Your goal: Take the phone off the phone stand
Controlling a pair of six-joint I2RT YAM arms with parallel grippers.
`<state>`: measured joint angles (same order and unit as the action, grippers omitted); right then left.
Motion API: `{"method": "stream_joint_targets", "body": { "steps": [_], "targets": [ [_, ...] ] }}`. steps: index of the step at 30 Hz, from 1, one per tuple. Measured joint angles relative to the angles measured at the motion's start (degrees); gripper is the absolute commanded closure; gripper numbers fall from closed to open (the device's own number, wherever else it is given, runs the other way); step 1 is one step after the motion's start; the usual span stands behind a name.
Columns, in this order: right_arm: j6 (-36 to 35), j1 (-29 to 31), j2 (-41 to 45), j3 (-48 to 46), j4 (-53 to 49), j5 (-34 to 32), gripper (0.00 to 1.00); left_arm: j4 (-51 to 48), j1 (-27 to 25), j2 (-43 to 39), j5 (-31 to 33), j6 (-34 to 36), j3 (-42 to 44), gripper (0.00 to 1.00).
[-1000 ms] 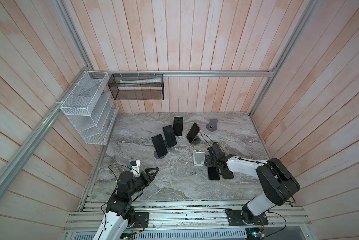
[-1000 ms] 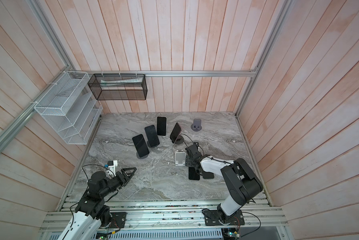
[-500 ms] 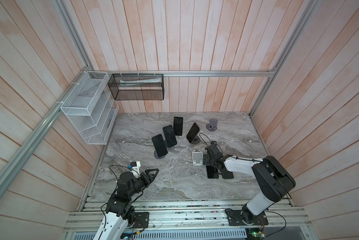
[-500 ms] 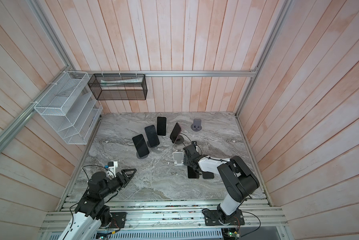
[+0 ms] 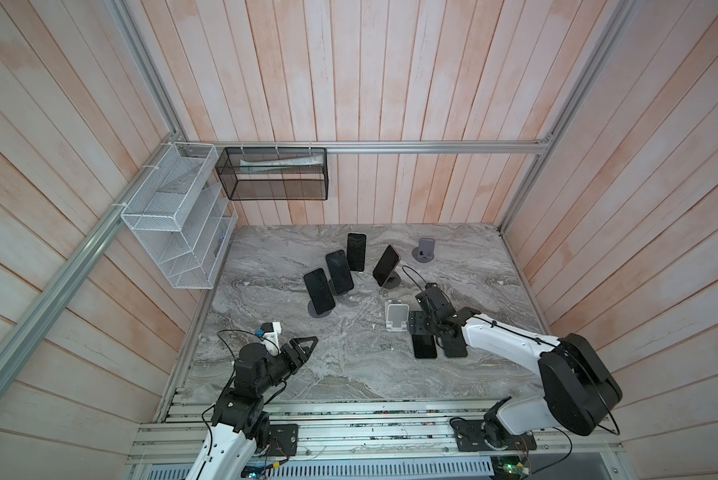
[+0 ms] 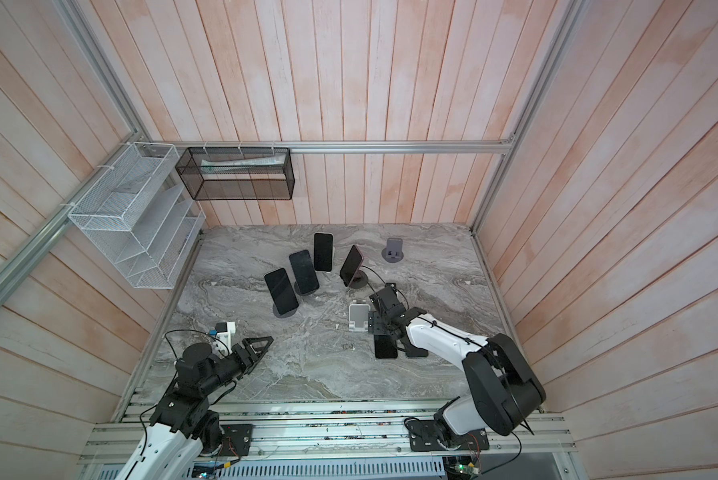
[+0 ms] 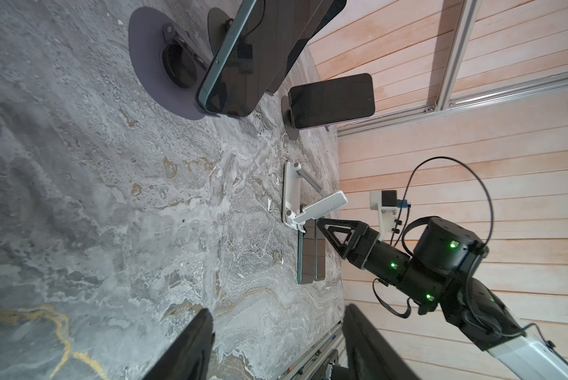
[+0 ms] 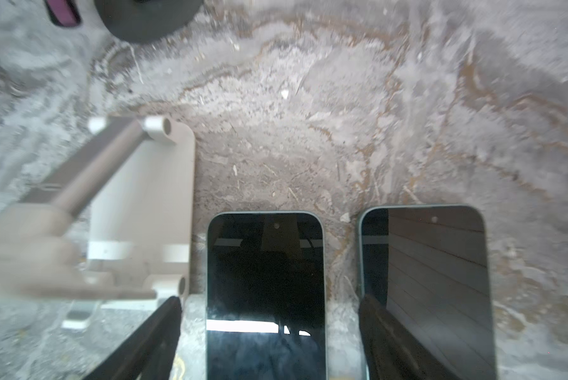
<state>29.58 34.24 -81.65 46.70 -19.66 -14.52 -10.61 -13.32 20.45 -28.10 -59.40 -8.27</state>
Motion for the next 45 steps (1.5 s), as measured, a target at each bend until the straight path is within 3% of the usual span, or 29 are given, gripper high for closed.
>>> {"method": "stream_joint_targets", "body": {
  "steps": [3,5,10,18,21,26,31,39,45],
  "targets": [
    [-0.83,0.22,1.90,4.70,-2.25,-0.13,0.11,0.96,0.00,0.98,-0.09,0.00,0.00,0.35],
    [-0.83,1.18,3.04,6.67,-2.29,0.07,0.02,1.25,0.00,1.25,-0.22,-0.04,0.00,0.35],
    [0.39,5.31,1.88,8.92,-1.05,1.79,0.02,1.33,0.00,-0.11,-0.48,-0.61,0.04,0.34],
    [0.81,6.10,-8.81,12.94,0.46,4.17,0.02,1.40,0.00,-1.07,-0.66,-1.25,0.04,0.33],
    [1.68,6.36,-11.52,12.98,1.05,4.02,0.06,1.40,0.00,-1.07,-0.94,-1.36,0.04,0.33],
    [3.43,6.49,-14.93,13.16,2.05,2.38,0.24,0.98,0.00,-1.25,-1.29,-1.33,0.04,0.33],
    [3.28,6.86,-15.87,13.31,2.43,0.33,0.35,0.76,0.00,-1.29,-1.62,-1.53,0.02,0.33],
    [1.68,8.17,-14.88,13.27,1.77,-3.72,0.37,1.05,0.00,-1.27,-1.70,-1.73,-1.07,0.33],
    [0.76,8.48,-7.74,11.76,2.86,-8.61,0.37,1.14,0.00,0.09,-2.19,-2.16,-2.21,0.33]
  ]
}}
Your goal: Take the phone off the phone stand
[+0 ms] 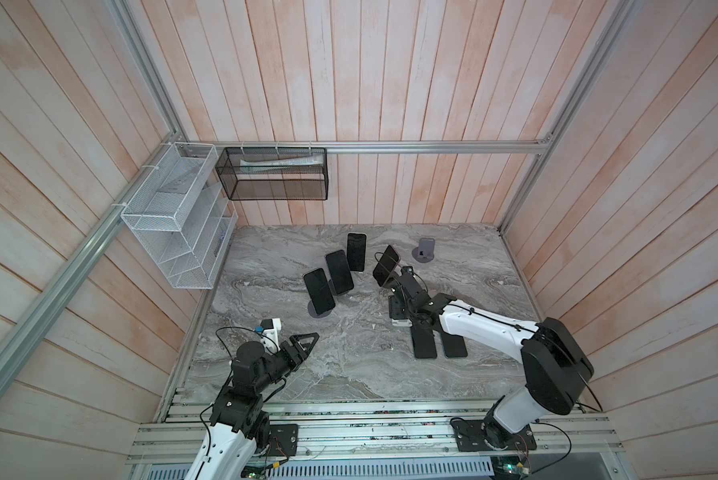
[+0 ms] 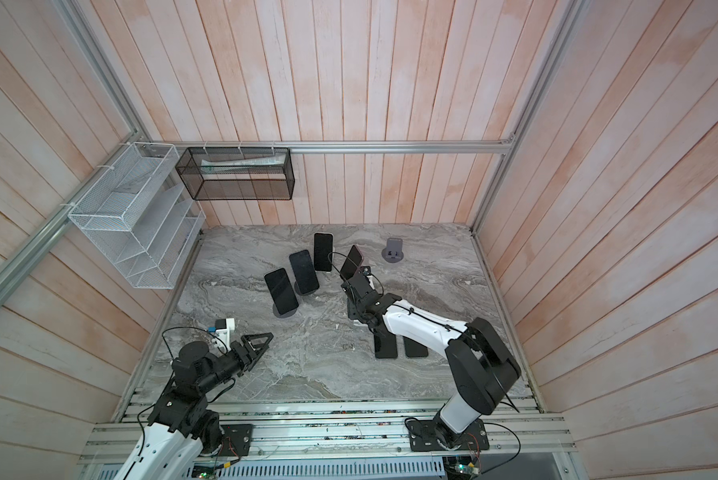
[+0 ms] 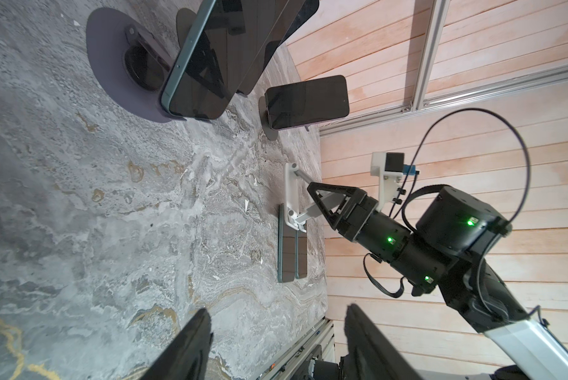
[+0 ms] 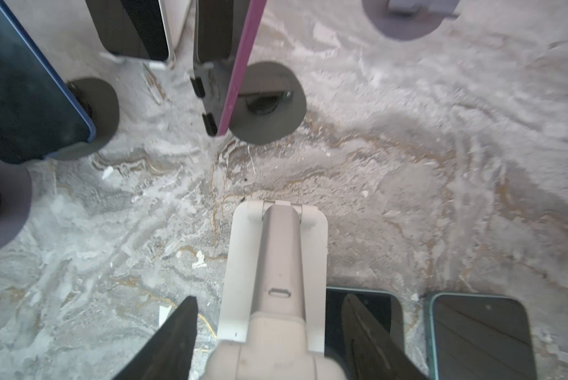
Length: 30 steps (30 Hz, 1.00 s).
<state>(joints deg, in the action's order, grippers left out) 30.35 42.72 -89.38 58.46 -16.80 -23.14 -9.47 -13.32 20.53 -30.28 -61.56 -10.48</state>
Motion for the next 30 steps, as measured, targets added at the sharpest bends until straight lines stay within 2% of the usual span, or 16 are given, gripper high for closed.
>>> {"method": "stream_joint_targets", "body": {
  "steps": [6,12,18,28,30],
  "targets": [
    [-5.29,-2.19,3.48,-0.35,3.61,-3.67,0.37,-0.63,0.00,0.02,-0.35,0.04,-3.85,0.33],
    [-11.98,-13.62,2.34,0.70,6.08,1.88,0.37,-0.87,0.00,0.15,-0.39,0.00,-4.42,0.33],
    [-15.67,-21.29,-4.79,6.34,7.98,7.48,0.37,-1.70,0.00,2.14,-0.37,0.35,-5.60,0.33],
    [-18.25,-24.00,-18.10,11.96,7.78,15.39,0.35,-1.66,-0.26,2.80,0.59,0.24,-6.12,0.33],
    [-18.40,-24.46,-19.47,12.52,7.56,16.46,0.29,-1.64,-0.24,3.65,0.72,0.13,-6.12,0.34]
  ]
}}
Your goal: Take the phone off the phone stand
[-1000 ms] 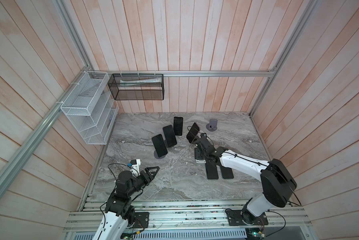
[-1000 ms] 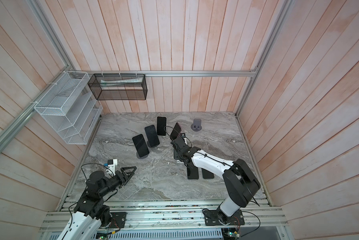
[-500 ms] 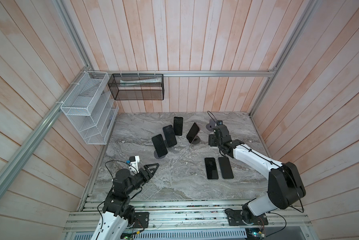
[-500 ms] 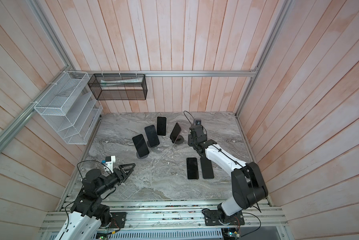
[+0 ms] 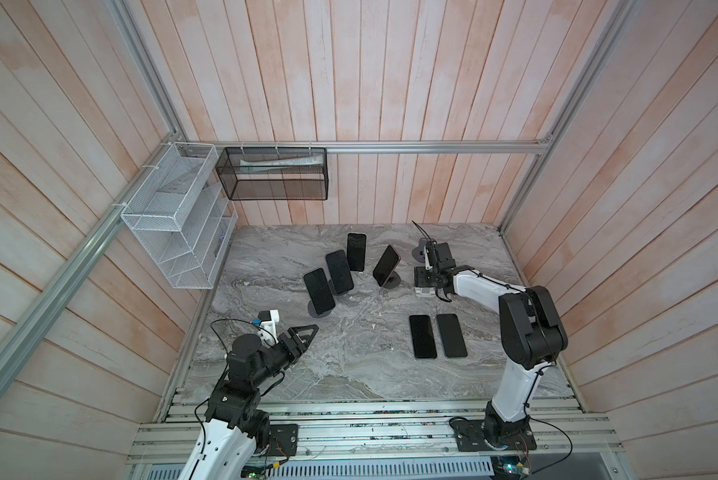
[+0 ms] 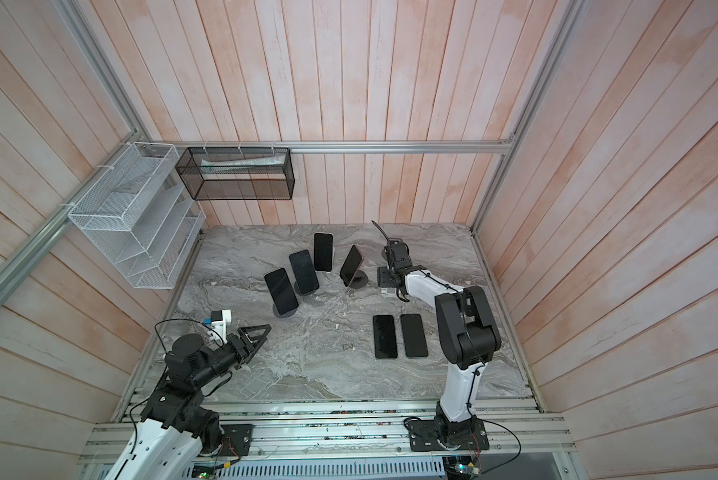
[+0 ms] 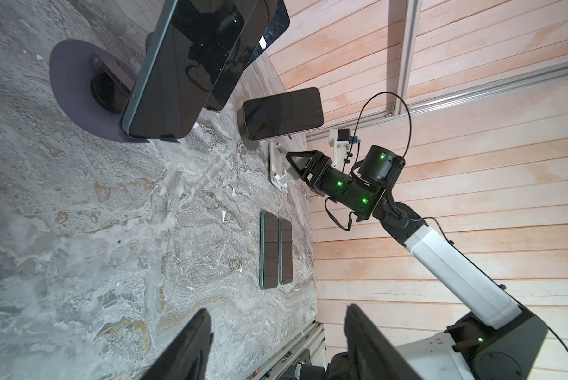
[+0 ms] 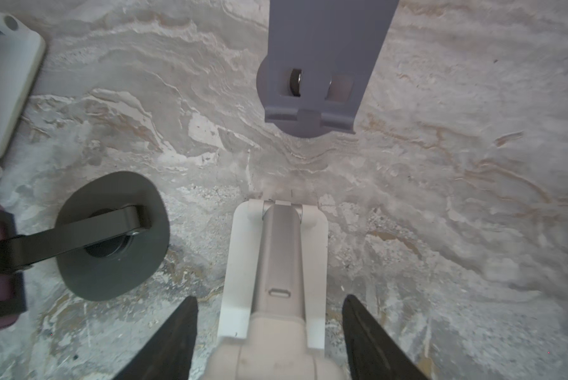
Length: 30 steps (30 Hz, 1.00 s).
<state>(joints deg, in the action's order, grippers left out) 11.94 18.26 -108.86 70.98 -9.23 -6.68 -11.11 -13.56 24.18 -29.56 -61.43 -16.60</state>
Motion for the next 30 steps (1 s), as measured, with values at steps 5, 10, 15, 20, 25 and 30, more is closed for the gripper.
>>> {"method": "stream_joint_targets", "body": {
  "steps": [5,10,15,20,25,30],
  "targets": [
    [0.28,-0.20,0.11,1.66,-0.44,1.16,0.09,-0.07,-0.04,3.21,0.20,0.31,-0.72,0.33],
    [0.63,-0.31,4.94,-0.33,-1.16,3.65,0.04,-6.05,-2.29,9.99,5.55,7.72,-8.37,0.22],
    [2.84,-0.15,17.05,-7.02,0.63,5.60,0.05,-13.25,-7.08,15.47,16.22,12.26,-16.63,0.15],
    [4.61,1.38,28.83,-16.22,4.50,6.14,0.06,-14.93,-13.20,18.27,28.33,11.54,-20.39,0.15],
    [7.37,3.08,34.53,-21.11,9.77,6.60,0.07,-16.63,-20.26,26.86,40.59,8.94,-24.26,0.13],
    [8.17,4.13,36.50,-26.23,13.03,7.26,0.07,-19.74,-27.21,39.26,53.20,6.47,-33.33,0.03]
  ]
}}
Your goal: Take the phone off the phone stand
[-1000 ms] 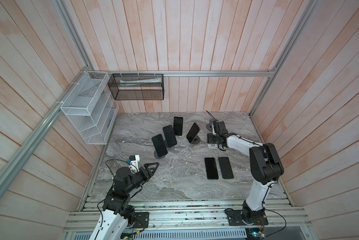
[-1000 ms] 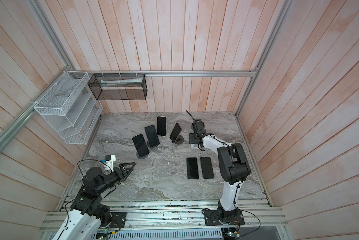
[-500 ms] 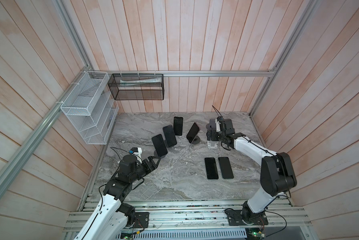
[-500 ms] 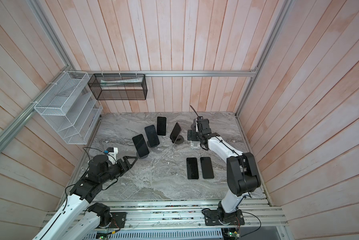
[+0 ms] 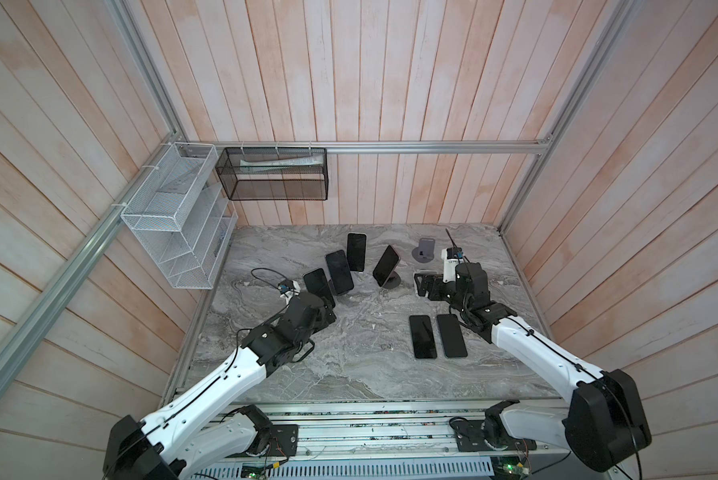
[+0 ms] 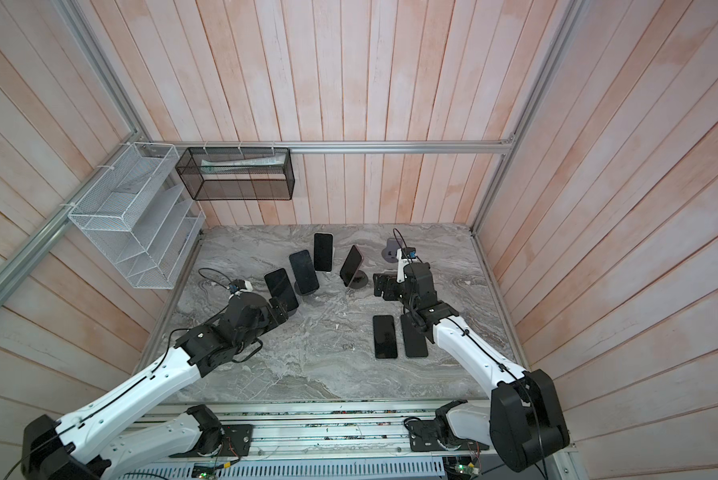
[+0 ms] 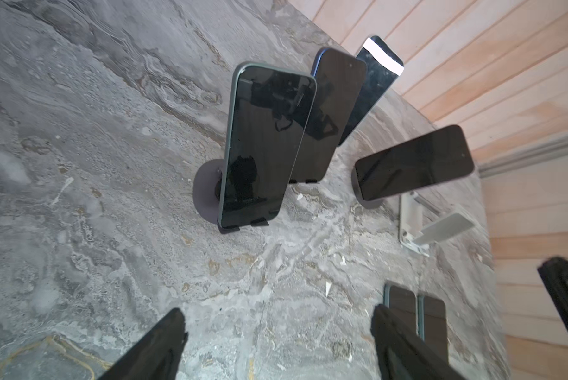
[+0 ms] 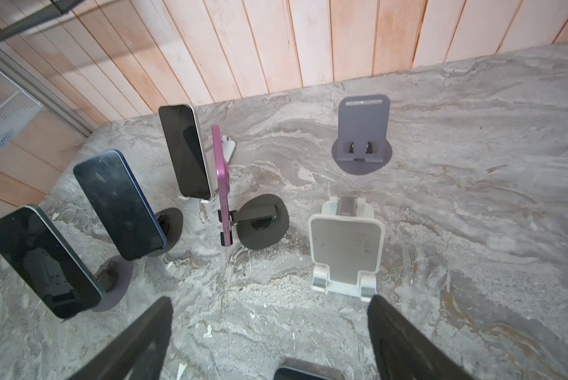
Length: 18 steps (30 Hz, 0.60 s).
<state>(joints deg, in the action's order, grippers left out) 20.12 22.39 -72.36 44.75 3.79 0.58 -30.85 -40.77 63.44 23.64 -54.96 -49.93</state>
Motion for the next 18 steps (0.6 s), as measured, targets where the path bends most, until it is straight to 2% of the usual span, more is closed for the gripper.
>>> {"method": "stream_joint_targets", "body": {
  "steps": [5,7,11,12,16,17,18],
  "targets": [
    [1.84,-0.02,-0.22,-1.88,4.50,2.89,0.08,-4.09,-3.85,12.79,8.90,-4.13,-8.52,0.00],
    [2.67,0.00,-0.20,-3.85,7.13,5.35,0.14,-7.30,-5.18,17.27,11.98,-6.47,-11.52,0.00],
    [3.50,2.08,-0.15,-5.66,9.84,7.34,0.41,-9.99,-6.75,17.70,14.58,-7.89,-12.33,0.00],
    [3.41,3.50,-0.15,-5.75,10.75,7.15,0.52,-9.66,-6.82,15.93,14.84,-7.82,-11.58,0.00],
    [3.41,10.36,-0.31,-6.05,14.75,7.02,0.94,-6.82,-6.80,1.64,15.45,-7.34,-4.04,0.03],
    [3.89,11.61,-0.61,-6.05,15.56,7.39,1.00,-6.38,-6.80,-2.01,15.41,-7.19,-2.14,0.07],
    [4.85,12.68,-1.25,-6.01,16.52,8.13,1.00,-5.53,-6.80,-6.73,15.34,-7.08,0.24,0.12]
  ]
}}
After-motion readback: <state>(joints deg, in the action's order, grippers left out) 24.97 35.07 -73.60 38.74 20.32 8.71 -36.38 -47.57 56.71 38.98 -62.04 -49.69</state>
